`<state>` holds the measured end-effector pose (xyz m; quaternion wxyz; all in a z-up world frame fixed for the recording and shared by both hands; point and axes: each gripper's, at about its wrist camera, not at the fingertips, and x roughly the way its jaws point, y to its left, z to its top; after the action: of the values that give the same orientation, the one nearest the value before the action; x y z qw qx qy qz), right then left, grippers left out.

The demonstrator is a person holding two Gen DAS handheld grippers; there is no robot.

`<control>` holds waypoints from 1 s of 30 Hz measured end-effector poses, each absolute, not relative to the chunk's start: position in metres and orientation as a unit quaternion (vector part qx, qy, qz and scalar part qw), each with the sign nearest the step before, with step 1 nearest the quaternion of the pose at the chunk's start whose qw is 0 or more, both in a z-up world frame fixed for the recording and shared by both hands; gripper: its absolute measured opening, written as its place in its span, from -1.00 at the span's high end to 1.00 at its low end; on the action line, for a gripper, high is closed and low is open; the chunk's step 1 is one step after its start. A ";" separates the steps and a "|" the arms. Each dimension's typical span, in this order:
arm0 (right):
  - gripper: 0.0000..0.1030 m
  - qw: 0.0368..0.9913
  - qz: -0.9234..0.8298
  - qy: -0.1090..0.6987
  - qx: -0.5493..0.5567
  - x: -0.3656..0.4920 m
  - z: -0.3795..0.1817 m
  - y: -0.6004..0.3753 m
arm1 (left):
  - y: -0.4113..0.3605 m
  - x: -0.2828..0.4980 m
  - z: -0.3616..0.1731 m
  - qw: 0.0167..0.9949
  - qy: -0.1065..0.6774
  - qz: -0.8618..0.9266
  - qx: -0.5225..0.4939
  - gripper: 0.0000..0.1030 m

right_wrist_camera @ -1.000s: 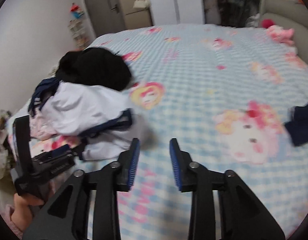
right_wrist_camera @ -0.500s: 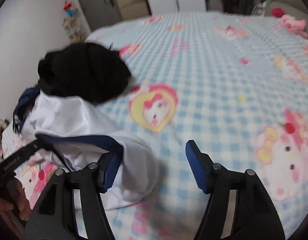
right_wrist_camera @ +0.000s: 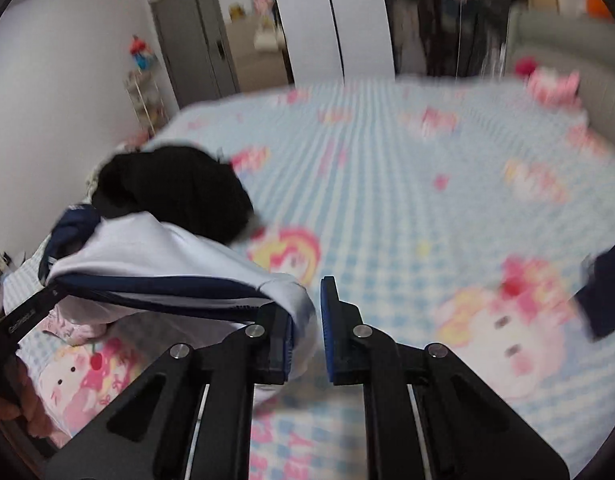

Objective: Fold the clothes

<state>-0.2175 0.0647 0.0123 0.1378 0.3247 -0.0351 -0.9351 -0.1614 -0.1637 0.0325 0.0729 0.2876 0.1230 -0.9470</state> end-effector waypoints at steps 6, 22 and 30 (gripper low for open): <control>0.79 0.106 -0.966 -0.046 0.233 -0.157 0.092 0.125 | -0.116 -0.107 0.099 -0.091 0.103 -0.959 0.248 0.92; 0.79 0.073 -0.922 -0.078 0.373 -0.084 0.028 0.232 | -0.060 -0.097 0.001 -0.068 0.134 -0.898 0.415 0.84; 0.65 0.067 -0.914 -0.029 0.400 -0.083 0.006 0.206 | -0.063 -0.091 -0.033 -0.023 0.149 -0.882 0.446 0.07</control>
<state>-0.0835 0.2065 0.0057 0.0675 0.4001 -0.0291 -0.9135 -0.0912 -0.0626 -0.0335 -0.0228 0.4457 0.1493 -0.8824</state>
